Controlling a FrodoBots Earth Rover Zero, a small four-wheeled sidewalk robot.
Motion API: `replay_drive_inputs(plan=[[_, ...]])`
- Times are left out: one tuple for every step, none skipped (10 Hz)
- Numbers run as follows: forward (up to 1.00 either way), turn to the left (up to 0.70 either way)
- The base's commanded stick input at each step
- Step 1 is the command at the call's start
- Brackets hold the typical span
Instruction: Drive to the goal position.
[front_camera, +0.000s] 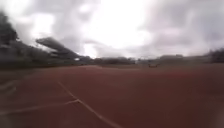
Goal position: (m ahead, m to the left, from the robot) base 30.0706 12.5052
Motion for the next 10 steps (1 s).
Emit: replay_drive_inputs(plan=[[0.7, 0.35], [0.7, 0.35], [0.7, 0.35], [0.7, 0.35], [0.7, 0.35], [0.7, 0.35], [0.7, 0.35], [0.7, 0.35], [0.7, 0.35], [0.7, 0.26]])
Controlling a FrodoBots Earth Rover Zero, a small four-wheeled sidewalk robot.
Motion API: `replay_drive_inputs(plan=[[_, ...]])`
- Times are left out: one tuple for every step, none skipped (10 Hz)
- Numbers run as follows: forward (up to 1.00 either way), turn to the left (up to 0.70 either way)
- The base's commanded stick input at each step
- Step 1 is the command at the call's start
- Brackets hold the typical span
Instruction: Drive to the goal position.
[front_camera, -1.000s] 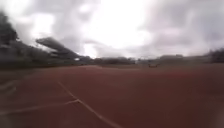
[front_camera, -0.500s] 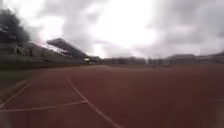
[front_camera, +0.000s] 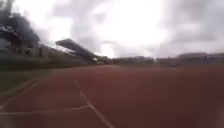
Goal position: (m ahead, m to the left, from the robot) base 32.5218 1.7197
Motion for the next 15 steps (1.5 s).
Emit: replay_drive_inputs(plan=[[0.7, 0.13], [0.7, 0.2], [0.7, 0.25], [0.7, 0.3], [0.7, 0.35], [0.7, 0.35], [0.7, 0.35], [0.7, 0.35], [0.7, 0.35], [0.7, 0.35], [0.7, 0.35], [0.7, 0.35], [0.7, 0.34], [0.7, 0.21], [0.7, 0.08]])
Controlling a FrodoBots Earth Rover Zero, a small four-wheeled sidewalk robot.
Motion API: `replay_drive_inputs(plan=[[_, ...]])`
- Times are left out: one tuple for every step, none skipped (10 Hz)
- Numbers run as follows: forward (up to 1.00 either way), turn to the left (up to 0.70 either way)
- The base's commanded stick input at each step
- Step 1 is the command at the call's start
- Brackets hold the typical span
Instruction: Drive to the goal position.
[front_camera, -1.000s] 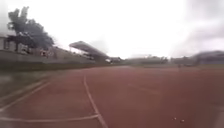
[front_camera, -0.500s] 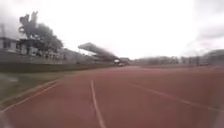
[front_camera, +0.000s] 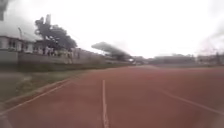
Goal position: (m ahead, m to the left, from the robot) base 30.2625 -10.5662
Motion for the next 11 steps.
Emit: replay_drive_inputs(plan=[[0.7, 0.0], [0.7, 0.0], [0.7, 0.0], [0.7, 0.0], [0.7, 0.0], [0.7, 0.0], [0.7, 0.0], [0.7, 0.0], [0.7, 0.0], [0.7, 0.0], [0.7, 0.0]])
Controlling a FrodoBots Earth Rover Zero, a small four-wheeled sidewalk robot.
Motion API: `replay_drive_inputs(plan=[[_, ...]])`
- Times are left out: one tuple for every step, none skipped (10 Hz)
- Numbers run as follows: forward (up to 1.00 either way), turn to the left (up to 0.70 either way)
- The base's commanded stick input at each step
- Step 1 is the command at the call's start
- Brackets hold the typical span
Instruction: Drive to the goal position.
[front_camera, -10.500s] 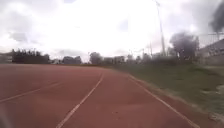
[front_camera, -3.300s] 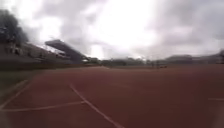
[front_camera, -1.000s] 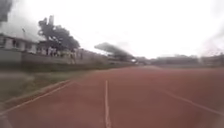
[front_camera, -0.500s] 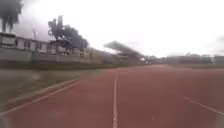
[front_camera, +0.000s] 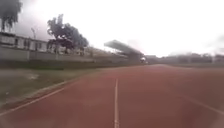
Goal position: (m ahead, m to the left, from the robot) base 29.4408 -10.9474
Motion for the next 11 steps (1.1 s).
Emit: replay_drive_inputs(plan=[[0.7, 0.0], [0.7, 0.0], [0.7, 0.0], [0.7, 0.0], [0.7, 0.0], [0.7, 0.0], [0.7, 0.0], [0.7, 0.0], [0.7, 0.0], [0.7, 0.0], [0.7, 0.0]])
